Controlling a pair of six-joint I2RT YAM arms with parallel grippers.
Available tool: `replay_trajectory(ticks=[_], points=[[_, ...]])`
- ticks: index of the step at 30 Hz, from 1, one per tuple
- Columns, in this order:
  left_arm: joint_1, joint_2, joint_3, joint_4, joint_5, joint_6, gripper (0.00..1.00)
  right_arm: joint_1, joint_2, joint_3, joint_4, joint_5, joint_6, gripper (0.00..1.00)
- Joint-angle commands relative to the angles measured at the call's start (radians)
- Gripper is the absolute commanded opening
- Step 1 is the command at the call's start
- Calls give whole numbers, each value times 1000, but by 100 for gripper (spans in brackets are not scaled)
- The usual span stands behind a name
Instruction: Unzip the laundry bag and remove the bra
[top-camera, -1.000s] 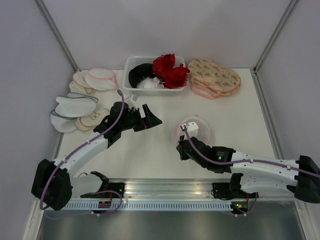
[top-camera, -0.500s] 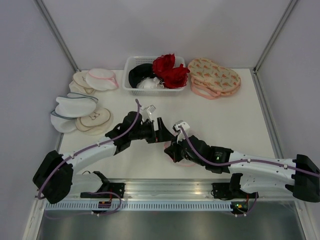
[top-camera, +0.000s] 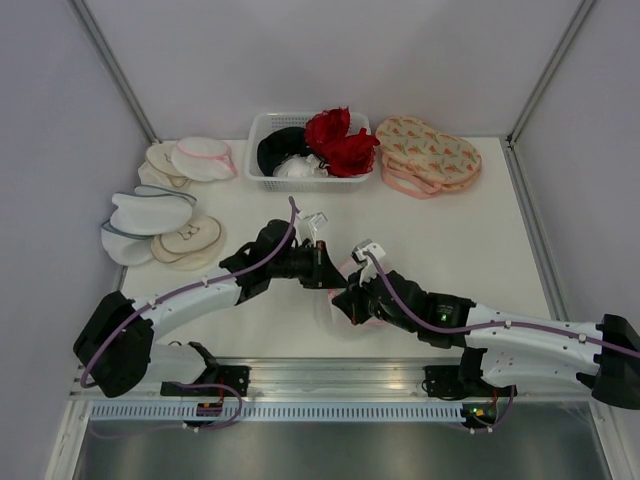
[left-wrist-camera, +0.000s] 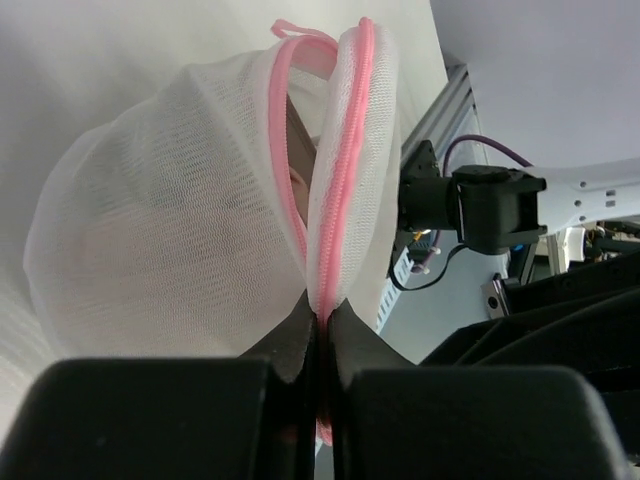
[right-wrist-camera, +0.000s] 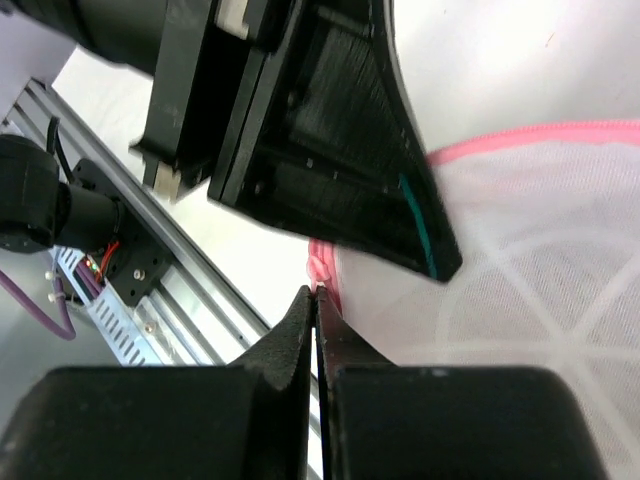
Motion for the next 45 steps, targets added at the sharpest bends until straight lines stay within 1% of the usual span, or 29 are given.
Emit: replay_trajectory(ticks=[1, 3, 7, 10, 11, 14, 15, 18, 20, 21, 22, 24, 25, 27, 28, 29, 30, 31, 32, 33, 34, 35, 36, 38, 39, 41, 42, 44, 45], points=[[64, -18, 32, -19, -83, 52, 2, 2, 1, 30, -47, -84, -9, 0], [103, -21, 24, -20, -71, 50, 2, 0, 2, 36, -109, -114, -11, 0], [182, -39, 27, -42, -60, 73, 2, 3, -24, 33, -236, -87, 4, 1], [209, -55, 36, -56, -34, 95, 2, 2, -18, 68, -410, 113, 59, 1], [212, -56, 39, -60, -25, 104, 2, 2, -5, 85, -519, 251, 81, 0], [216, -38, 67, -70, 15, 139, 2, -3, 73, 143, -679, 450, 193, 0], [218, -20, 88, -71, 38, 148, 2, -18, 122, 169, -705, 552, 245, 0], [227, 7, 142, -129, 75, 188, 2, -35, 211, 223, -784, 701, 334, 0], [236, 46, 186, -161, 115, 236, 2, -36, 240, 245, -816, 752, 357, 0], [238, 66, 240, -177, 132, 253, 2, -35, 251, 254, -817, 772, 366, 0], [242, 108, 266, -210, 147, 282, 2, -35, 266, 263, -793, 784, 341, 1], [247, 161, 349, -223, 202, 300, 2, -35, 259, 253, -733, 749, 287, 0], [250, 187, 373, -221, 219, 306, 2, -35, 248, 243, -643, 682, 202, 0], [252, 276, 447, -211, 219, 328, 4, -33, 204, 205, -554, 589, 135, 0], [253, 309, 469, -189, 210, 323, 26, -32, 185, 193, -487, 505, 120, 0], [255, 354, 484, -179, 180, 310, 49, -33, 167, 179, -457, 472, 97, 1], [256, 370, 508, -175, 154, 294, 62, -35, 150, 170, -437, 452, 98, 0], [259, 375, 507, -172, 129, 273, 71, -33, 122, 153, -404, 426, 98, 1], [259, 351, 498, -139, 112, 247, 74, -35, 110, 147, -394, 388, 92, 0], [258, 323, 449, -119, 91, 231, 76, -32, 93, 138, -386, 374, 93, 0], [256, 294, 423, -116, 52, 199, 83, -33, 85, 134, -374, 363, 92, 0], [256, 256, 394, -132, -31, 188, 83, -32, 81, 130, -365, 346, 87, 0], [256, 178, 330, -140, -72, 178, 86, -33, 75, 125, -356, 338, 78, 0], [256, 91, 262, -166, -141, 133, 89, -32, 58, 110, -305, 294, 66, 0], [256, 15, 192, -166, -149, 113, 90, -32, 44, 95, -279, 271, 46, 0], [250, -47, 124, -162, -143, 52, 91, -33, 32, 76, -181, 205, 26, 0], [239, -97, 66, -146, -135, 35, 91, -33, 22, 62, -147, 138, 8, 0], [230, -136, 18, -120, -105, -15, 91, -33, 27, 58, -64, 88, -3, 0], [218, -150, -25, -64, -95, -35, 91, -33, 41, 61, -48, 56, -6, 0]])
